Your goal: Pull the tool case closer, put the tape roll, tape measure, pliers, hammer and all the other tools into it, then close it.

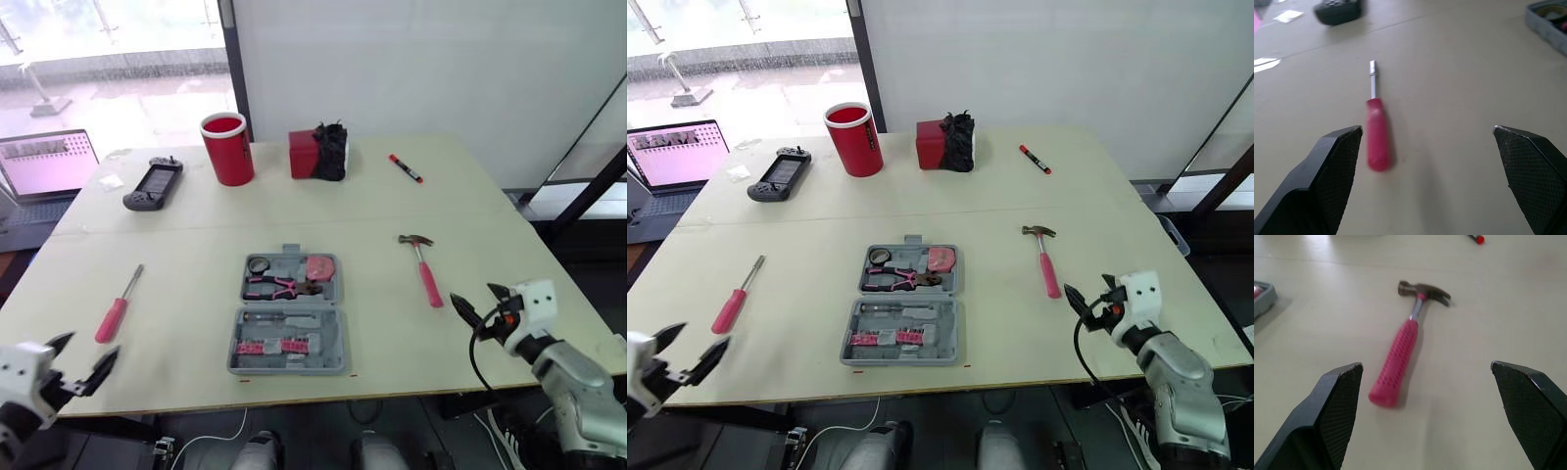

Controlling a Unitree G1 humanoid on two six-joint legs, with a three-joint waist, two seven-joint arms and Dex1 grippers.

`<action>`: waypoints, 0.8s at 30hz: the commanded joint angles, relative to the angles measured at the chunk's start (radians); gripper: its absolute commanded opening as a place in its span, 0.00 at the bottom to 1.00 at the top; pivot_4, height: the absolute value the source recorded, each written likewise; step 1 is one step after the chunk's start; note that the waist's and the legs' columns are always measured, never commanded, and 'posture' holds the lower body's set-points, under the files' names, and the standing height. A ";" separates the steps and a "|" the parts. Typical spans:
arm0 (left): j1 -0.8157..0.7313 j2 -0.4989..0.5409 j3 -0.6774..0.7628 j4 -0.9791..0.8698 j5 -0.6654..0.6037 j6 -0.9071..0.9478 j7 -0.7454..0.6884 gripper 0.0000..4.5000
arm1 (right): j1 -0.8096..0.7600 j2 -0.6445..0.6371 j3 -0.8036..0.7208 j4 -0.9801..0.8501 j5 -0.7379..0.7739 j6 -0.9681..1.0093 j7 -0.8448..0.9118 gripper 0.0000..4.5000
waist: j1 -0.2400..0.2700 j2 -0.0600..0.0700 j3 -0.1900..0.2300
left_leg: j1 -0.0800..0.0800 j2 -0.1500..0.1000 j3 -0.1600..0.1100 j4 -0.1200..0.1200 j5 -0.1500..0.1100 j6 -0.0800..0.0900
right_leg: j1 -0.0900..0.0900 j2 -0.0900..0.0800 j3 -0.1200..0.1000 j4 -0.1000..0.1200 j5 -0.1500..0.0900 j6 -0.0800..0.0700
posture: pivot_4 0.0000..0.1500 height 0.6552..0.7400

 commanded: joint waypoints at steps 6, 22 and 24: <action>-0.492 0.209 -0.321 -0.210 -0.167 0.453 -0.195 1.00 | -0.001 -0.002 -0.059 -0.216 0.059 0.272 -0.188 0.98 | 0.029 0.000 0.000 | -0.001 -0.002 -0.001 0.000 0.000 0.000 | 0.000 -0.001 0.000 0.000 0.000 0.000 | 1.00 1.00; -1.014 0.121 -0.572 -0.057 -0.089 0.535 -0.345 1.00 | 0.017 -0.003 0.046 -0.619 0.142 0.664 -0.362 0.98 | -0.011 0.002 0.001 | 0.000 0.000 0.001 0.001 0.000 0.001 | -0.001 0.003 0.001 0.003 0.001 0.002 | 1.00 1.00; -0.996 0.119 -0.557 -0.061 -0.091 0.534 -0.340 1.00 | -0.079 -0.008 0.062 -0.570 0.163 0.714 -0.369 0.98 | -0.012 0.002 0.001 | 0.000 0.000 0.000 0.002 0.000 0.001 | -0.001 0.003 0.001 0.003 0.001 0.002 | 1.00 1.00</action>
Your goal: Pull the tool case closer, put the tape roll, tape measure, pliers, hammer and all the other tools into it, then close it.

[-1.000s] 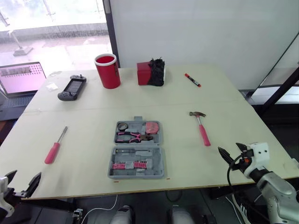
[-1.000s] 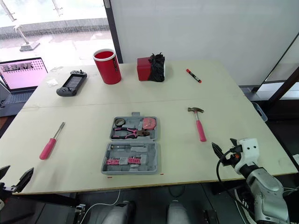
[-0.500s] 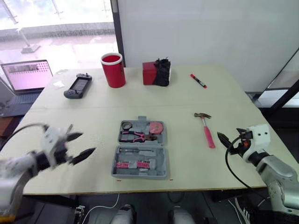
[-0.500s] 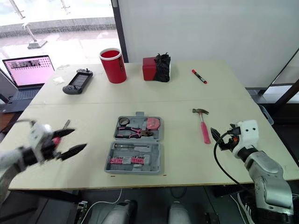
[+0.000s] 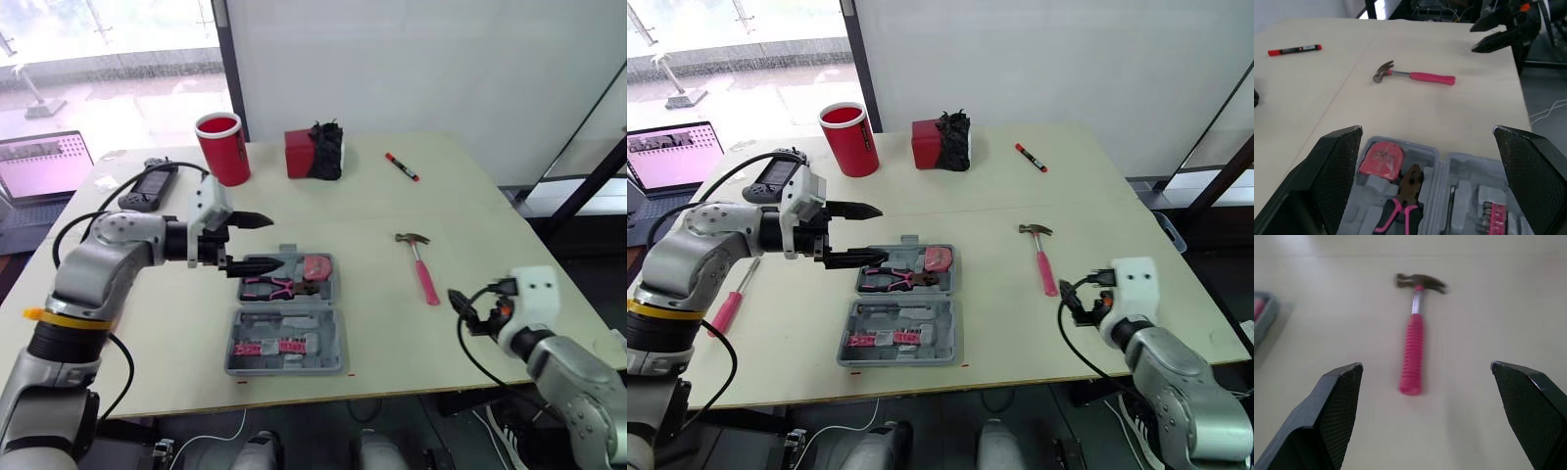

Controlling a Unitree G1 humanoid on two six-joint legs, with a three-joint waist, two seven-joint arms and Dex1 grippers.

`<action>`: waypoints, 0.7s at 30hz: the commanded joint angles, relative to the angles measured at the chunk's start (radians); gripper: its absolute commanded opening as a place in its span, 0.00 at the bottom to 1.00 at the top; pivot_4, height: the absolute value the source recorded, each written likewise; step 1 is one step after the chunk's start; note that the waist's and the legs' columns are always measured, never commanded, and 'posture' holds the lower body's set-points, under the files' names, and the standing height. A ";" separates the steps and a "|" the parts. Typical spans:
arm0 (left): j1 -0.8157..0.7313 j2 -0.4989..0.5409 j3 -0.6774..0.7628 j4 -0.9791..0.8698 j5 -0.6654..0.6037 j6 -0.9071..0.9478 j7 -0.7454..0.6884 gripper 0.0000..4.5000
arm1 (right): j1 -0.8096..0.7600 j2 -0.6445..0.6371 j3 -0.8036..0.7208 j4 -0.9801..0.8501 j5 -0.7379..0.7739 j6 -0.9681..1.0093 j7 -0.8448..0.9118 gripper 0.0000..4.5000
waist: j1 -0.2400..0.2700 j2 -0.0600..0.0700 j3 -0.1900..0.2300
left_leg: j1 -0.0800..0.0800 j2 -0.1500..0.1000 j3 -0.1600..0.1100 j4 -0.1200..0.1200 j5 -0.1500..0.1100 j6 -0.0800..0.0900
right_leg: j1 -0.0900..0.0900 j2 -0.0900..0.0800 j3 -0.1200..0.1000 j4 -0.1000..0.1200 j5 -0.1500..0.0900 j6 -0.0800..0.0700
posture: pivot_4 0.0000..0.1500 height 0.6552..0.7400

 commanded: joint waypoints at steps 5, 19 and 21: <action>0.065 -0.019 0.071 -0.078 -0.006 0.009 0.080 1.00 | -0.349 -0.050 0.078 0.263 -0.050 0.069 -0.020 0.98 | 0.004 0.000 0.000 | 0.000 0.000 0.000 0.000 0.000 0.000 | 0.000 0.000 0.000 0.000 0.000 0.000 | 1.00 1.00; 0.347 0.016 0.223 -0.349 -0.018 0.090 0.258 1.00 | -0.801 0.012 0.303 1.228 -0.270 -0.279 0.127 0.98 | 0.000 0.000 0.001 | -0.001 -0.001 0.001 0.000 0.000 0.000 | 0.000 -0.001 0.000 0.000 0.000 0.000 | 1.00 1.00; 0.369 0.014 0.229 -0.370 -0.018 0.097 0.275 1.00 | -0.855 0.034 0.321 1.366 -0.306 -0.362 0.146 0.98 | -0.001 0.000 0.001 | -0.001 -0.001 0.001 0.000 0.000 0.000 | 0.000 -0.001 0.001 0.000 0.000 0.000 | 1.00 1.00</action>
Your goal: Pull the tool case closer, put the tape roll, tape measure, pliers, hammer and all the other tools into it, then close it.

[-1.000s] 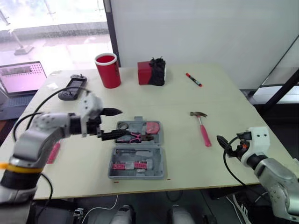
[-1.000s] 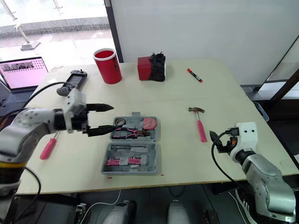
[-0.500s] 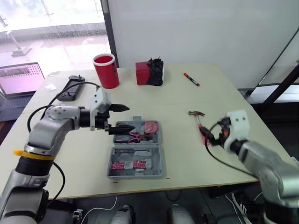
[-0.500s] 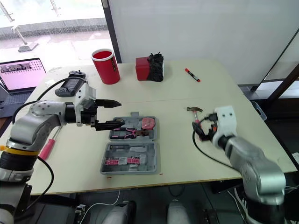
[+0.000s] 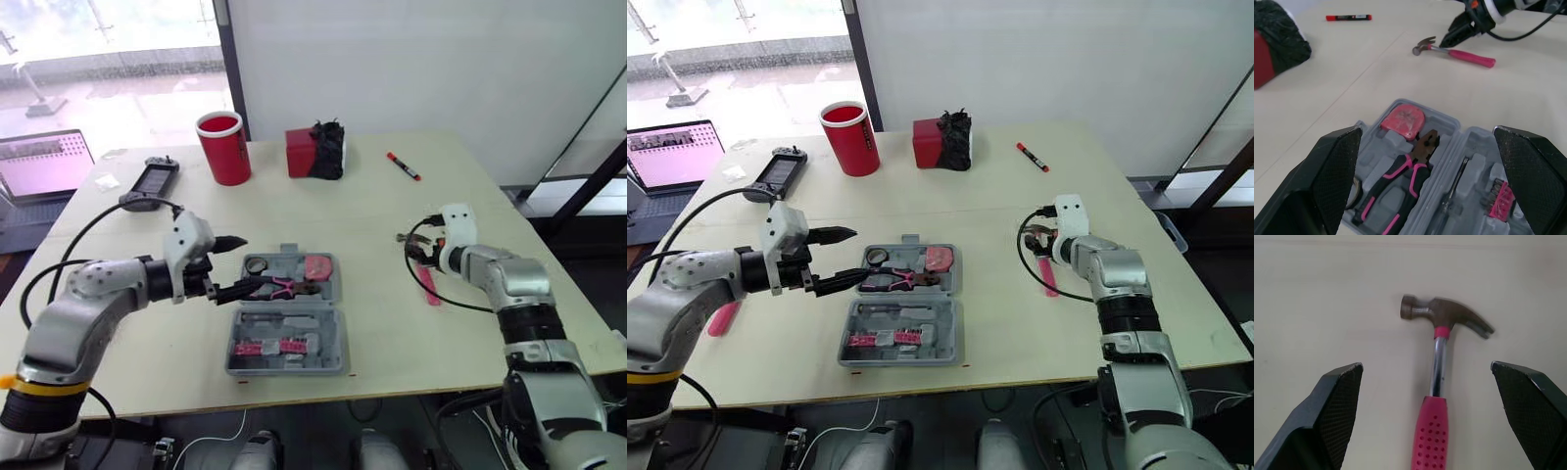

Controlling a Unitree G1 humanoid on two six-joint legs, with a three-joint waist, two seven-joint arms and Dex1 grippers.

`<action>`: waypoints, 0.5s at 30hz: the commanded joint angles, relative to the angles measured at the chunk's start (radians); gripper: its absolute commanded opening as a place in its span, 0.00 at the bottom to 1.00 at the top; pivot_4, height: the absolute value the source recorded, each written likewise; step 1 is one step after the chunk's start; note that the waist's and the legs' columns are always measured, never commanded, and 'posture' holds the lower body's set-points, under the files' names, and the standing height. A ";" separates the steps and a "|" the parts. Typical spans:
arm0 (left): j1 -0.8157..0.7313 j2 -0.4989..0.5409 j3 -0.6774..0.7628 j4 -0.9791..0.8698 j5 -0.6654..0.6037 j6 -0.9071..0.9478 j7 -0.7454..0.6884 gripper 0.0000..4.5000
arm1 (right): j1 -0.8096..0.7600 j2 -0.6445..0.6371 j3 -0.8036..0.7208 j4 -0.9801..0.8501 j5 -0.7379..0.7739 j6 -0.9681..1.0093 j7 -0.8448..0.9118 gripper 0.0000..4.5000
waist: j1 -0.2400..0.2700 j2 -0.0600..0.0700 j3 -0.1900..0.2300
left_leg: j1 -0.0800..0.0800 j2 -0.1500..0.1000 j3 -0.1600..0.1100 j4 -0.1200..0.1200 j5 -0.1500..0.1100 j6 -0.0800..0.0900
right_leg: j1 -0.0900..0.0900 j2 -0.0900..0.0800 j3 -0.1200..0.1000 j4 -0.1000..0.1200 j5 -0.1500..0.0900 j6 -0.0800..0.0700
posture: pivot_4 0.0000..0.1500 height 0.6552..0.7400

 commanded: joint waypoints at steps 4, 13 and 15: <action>0.017 0.001 0.026 -0.068 -0.012 0.006 0.051 1.00 | -0.151 0.051 0.002 0.354 -0.070 -0.204 0.027 0.98 | 0.000 0.000 0.000 | 0.000 0.000 0.000 0.000 0.000 -0.001 | 0.000 0.000 0.000 0.000 0.000 0.000 | 1.00 1.00; 0.002 -0.006 0.003 -0.047 -0.004 -0.010 0.060 1.00 | -0.156 0.050 -0.020 0.421 -0.084 -0.163 0.090 0.27 | -0.017 0.000 0.000 | 0.000 0.000 -0.001 0.000 0.001 -0.001 | 0.000 0.000 0.000 0.001 0.000 0.000 | 1.00 1.00; -0.010 -0.014 -0.012 -0.034 0.001 -0.018 0.056 1.00 | -0.121 0.041 -0.017 0.333 -0.079 -0.105 0.110 0.06 | -0.021 0.000 0.000 | 0.001 0.000 -0.001 0.000 0.001 -0.001 | 0.000 0.001 0.000 0.001 0.000 0.000 | 1.00 1.00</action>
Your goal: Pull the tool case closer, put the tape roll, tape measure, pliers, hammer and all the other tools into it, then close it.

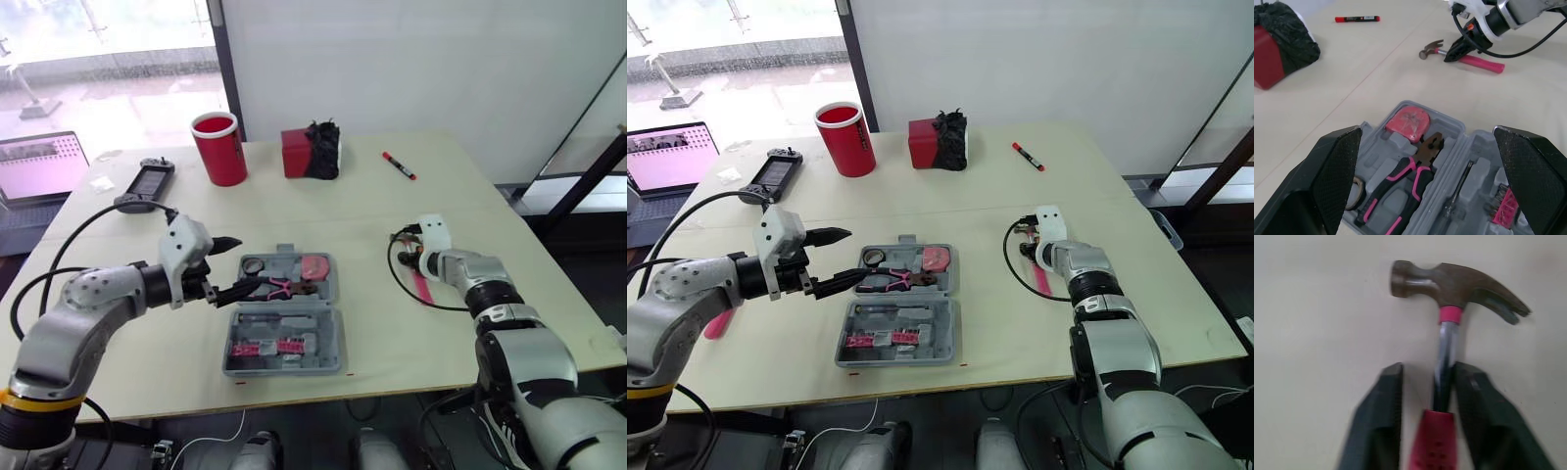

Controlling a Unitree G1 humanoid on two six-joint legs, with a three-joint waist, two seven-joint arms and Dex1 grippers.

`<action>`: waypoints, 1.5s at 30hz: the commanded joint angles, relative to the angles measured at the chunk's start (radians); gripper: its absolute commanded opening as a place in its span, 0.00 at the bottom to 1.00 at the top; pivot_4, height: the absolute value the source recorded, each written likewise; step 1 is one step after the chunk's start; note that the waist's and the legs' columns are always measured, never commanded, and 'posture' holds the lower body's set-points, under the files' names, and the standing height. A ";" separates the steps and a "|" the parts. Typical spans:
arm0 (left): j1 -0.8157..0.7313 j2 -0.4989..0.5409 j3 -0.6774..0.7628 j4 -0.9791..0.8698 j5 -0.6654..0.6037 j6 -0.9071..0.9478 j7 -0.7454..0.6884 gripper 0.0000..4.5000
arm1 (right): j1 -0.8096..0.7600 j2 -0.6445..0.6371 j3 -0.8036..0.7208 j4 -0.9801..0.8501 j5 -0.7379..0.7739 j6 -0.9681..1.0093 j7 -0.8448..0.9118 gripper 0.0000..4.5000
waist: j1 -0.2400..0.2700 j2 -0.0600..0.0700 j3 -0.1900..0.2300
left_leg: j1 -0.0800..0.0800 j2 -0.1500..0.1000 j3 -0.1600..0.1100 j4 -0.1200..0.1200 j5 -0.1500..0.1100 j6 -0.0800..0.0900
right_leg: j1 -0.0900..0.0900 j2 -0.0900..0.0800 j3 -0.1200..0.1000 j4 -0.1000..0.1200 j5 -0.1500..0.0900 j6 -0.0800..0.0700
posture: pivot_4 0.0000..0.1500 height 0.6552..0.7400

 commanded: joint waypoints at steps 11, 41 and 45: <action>-0.060 -0.032 -0.090 0.069 0.035 -0.082 -0.045 1.00 | 0.520 0.092 -0.070 -1.172 0.128 0.681 -0.072 0.00 | 0.018 0.000 -0.001 | 0.000 0.000 -0.002 0.000 0.000 0.000 | 0.000 0.000 0.000 0.000 0.000 0.000 | 1.00 1.00; 0.089 -0.027 -0.005 0.015 0.019 -0.075 -0.002 1.00 | 0.099 -0.571 0.734 -0.934 -0.374 -0.679 0.792 0.99 | 0.015 0.001 0.001 | 0.000 0.000 0.001 0.000 0.000 0.000 | 0.000 -0.001 -0.001 -0.002 0.000 0.001 | 1.00 1.00; 0.133 -0.027 0.021 -0.018 0.012 -0.064 0.021 1.00 | 0.000 -0.514 0.811 -0.714 -0.518 -1.088 0.800 0.99 | 0.016 0.001 0.001 | 0.000 0.000 0.001 0.000 0.000 0.000 | 0.000 -0.002 -0.001 -0.002 0.000 0.001 | 1.00 1.00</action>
